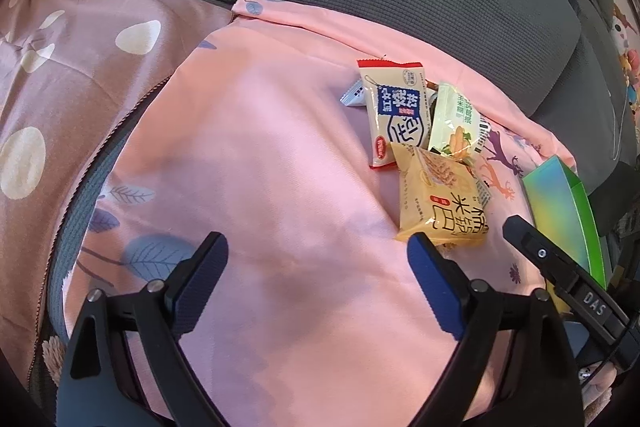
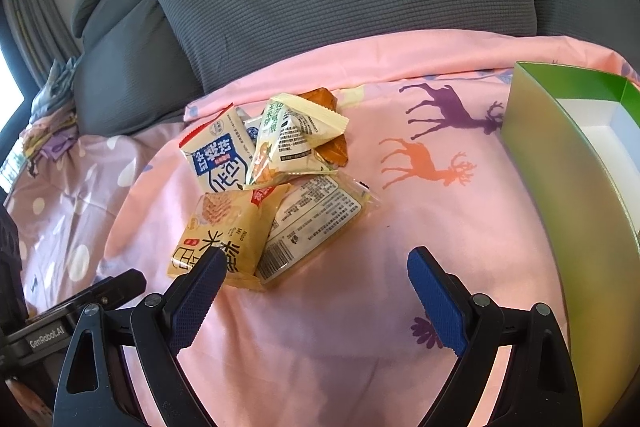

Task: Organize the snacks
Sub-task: 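Grasp the yellow rice-cracker bag with the right gripper and lift it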

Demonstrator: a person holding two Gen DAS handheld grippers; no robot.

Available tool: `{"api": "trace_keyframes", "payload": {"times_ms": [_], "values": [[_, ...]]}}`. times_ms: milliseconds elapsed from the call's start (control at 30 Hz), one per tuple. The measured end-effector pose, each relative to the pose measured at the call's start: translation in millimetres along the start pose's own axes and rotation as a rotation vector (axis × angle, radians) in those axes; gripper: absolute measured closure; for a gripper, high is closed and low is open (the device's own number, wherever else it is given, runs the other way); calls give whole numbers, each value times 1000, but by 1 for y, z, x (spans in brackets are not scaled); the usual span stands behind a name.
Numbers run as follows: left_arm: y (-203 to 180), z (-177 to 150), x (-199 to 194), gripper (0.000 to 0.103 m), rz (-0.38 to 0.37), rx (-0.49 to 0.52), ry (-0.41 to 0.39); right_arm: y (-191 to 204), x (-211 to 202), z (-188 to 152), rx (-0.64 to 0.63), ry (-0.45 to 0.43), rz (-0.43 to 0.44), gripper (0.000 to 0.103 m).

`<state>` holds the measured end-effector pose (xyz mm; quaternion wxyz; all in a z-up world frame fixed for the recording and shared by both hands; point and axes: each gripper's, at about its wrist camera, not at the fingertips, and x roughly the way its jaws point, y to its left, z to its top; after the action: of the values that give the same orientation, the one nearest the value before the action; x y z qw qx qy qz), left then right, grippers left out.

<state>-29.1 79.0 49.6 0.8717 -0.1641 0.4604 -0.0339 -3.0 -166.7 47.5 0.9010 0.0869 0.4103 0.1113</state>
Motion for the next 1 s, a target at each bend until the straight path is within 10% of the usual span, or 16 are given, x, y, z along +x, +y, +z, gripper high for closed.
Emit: {"api": "trace_keyframes", "payload": {"times_ms": [733, 867, 1000], "values": [[20, 5, 11, 39, -19, -77, 75, 63, 66, 32, -27, 253, -48, 11], [21, 6, 9, 39, -26, -76, 76, 76, 64, 28, -103, 227, -72, 44], [19, 5, 9, 39, -61, -71, 80, 74, 48, 21, -125, 230, -67, 46]]}}
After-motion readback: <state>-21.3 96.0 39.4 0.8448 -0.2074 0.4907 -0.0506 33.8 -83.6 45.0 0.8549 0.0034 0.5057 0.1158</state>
